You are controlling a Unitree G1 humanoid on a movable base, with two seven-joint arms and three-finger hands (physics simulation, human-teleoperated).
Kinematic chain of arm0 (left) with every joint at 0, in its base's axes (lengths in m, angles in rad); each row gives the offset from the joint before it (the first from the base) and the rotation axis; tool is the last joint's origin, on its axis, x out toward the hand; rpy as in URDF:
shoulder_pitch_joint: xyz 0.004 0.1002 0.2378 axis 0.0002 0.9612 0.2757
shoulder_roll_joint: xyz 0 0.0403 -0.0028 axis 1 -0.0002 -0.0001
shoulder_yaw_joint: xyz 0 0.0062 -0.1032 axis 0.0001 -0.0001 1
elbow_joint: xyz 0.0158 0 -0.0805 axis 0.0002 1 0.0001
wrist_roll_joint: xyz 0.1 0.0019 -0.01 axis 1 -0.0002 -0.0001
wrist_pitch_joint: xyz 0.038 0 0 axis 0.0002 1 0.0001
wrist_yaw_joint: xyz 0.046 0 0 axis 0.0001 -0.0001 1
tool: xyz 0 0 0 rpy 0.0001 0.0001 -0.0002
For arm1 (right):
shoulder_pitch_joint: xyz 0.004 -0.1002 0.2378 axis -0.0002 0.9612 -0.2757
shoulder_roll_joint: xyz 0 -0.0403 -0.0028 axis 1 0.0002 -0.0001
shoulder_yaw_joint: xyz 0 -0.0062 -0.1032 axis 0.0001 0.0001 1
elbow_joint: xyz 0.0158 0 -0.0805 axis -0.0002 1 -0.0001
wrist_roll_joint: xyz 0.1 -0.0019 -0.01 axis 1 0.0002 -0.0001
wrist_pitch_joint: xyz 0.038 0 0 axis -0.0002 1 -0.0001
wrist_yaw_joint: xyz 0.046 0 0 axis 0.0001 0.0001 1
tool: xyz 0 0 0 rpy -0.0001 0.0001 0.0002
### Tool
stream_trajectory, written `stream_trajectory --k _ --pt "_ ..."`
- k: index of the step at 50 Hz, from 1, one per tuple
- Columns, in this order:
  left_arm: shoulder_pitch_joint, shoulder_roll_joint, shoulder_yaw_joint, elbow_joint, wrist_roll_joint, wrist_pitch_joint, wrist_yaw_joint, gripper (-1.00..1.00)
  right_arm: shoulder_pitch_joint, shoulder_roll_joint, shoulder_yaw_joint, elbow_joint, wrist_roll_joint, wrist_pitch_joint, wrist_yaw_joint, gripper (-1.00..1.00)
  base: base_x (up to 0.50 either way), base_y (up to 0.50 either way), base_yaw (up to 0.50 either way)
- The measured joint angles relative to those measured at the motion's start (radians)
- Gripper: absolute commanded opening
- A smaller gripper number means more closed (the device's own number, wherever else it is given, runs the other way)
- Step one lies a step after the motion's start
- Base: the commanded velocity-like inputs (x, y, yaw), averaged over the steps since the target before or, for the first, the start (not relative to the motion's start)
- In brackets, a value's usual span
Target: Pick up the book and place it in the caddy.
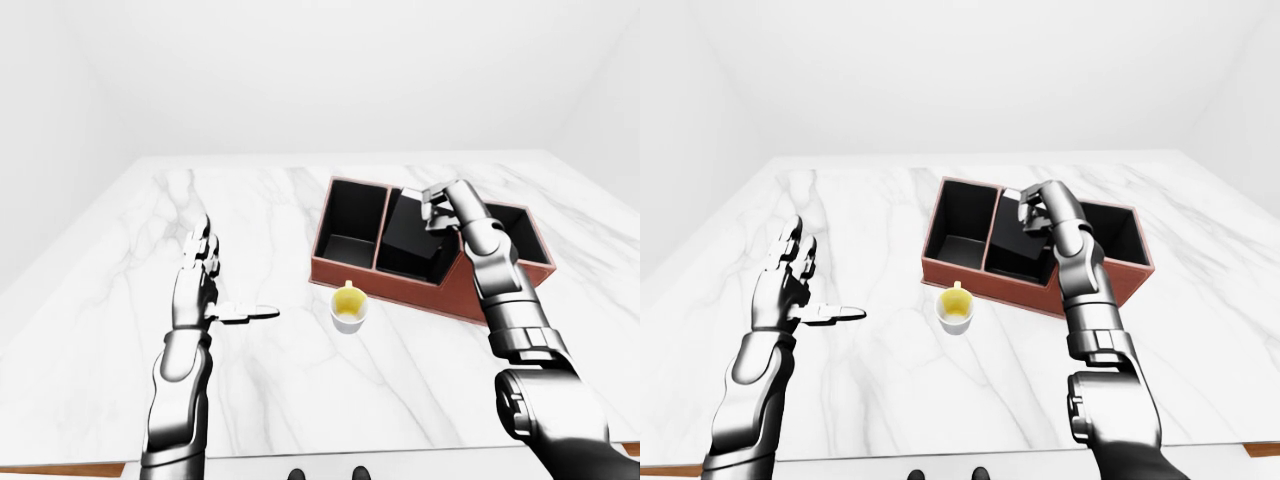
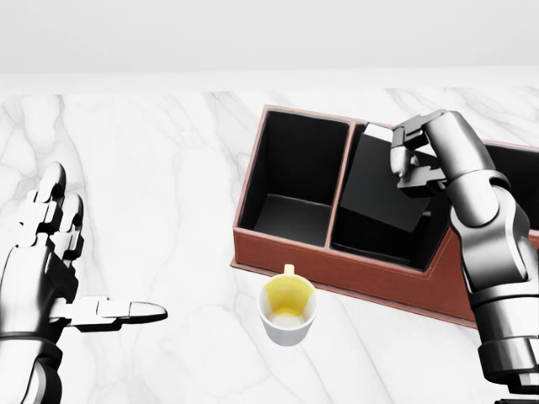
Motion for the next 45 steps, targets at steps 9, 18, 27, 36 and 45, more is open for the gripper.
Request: stream_trajectory --k 9,18,27,36,45 --pt "-0.004 0.001 -0.001 0.0 0.0 0.0 0.0 1.0 0.003 -0.005 0.003 0.012 -0.027 -0.027 0.004 -1.0 0.0 0.0 0.0" --pt "-0.004 0.001 -0.001 0.0 0.0 0.0 0.0 1.0 0.013 -0.007 0.006 0.004 -0.064 -0.052 0.003 -1.0 0.0 0.0 0.0" --pt "-0.005 0.001 -0.001 0.004 -0.001 0.0 0.0 1.0 0.028 -0.004 0.009 0.009 -0.092 -0.075 0.005 -1.0 0.0 0.0 0.0" --pt "-0.007 0.002 -0.001 0.009 -0.001 0.0 0.001 1.0 0.043 0.003 0.014 0.029 -0.108 -0.098 0.006 -1.0 0.0 0.0 0.0" --pt "-0.007 0.001 -0.003 0.016 -0.001 0.0 0.001 1.0 0.031 0.006 0.022 0.097 -0.118 -0.132 -0.02 -1.0 0.0 0.0 0.0"
